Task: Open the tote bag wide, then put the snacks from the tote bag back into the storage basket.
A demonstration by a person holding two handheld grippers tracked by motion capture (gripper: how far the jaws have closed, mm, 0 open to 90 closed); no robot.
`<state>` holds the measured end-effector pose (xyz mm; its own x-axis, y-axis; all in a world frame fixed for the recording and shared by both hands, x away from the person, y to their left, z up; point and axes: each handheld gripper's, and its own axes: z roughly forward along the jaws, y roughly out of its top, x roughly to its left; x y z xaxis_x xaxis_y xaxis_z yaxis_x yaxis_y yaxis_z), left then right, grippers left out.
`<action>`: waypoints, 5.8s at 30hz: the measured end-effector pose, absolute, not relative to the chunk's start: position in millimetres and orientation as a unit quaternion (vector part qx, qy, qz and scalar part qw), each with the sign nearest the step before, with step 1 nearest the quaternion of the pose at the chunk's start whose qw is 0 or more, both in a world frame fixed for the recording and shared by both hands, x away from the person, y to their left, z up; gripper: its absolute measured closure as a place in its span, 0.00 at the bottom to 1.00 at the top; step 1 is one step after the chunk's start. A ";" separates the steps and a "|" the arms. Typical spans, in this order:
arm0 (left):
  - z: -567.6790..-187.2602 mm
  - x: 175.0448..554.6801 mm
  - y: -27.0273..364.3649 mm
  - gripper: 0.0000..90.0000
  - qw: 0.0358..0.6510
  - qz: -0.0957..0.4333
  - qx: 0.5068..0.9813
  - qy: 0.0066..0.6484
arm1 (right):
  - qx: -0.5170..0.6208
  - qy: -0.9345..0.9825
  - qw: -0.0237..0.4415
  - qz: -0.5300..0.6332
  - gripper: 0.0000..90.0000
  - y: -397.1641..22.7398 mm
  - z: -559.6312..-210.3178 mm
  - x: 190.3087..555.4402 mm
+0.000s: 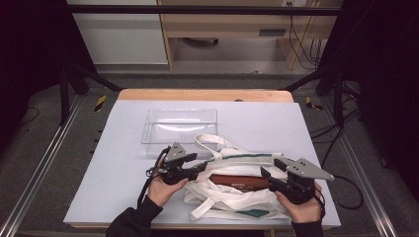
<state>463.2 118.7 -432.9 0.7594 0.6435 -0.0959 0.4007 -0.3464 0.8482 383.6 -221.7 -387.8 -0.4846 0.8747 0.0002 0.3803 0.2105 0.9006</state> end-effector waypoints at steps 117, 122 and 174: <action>-446.6 453.2 87.1 0.77 0.408 0.222 0.832 0.305 | 0.482 0.758 0.190 0.397 0.82 -238.5 -466.9 365.9; -455.2 460.2 85.1 0.79 0.395 0.223 0.832 0.319 | 0.484 0.760 0.180 0.394 0.83 -241.3 -475.7 365.4; -440.1 471.0 44.8 0.23 0.391 0.115 0.898 0.166 | 0.487 0.713 0.252 0.437 0.44 -256.6 -459.3 373.7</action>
<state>471.0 44.8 -440.1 0.9184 0.3884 0.0756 0.2092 -0.6387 0.7405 373.7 -256.6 -459.3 -0.3984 0.9148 0.0667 0.4755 0.1438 0.8679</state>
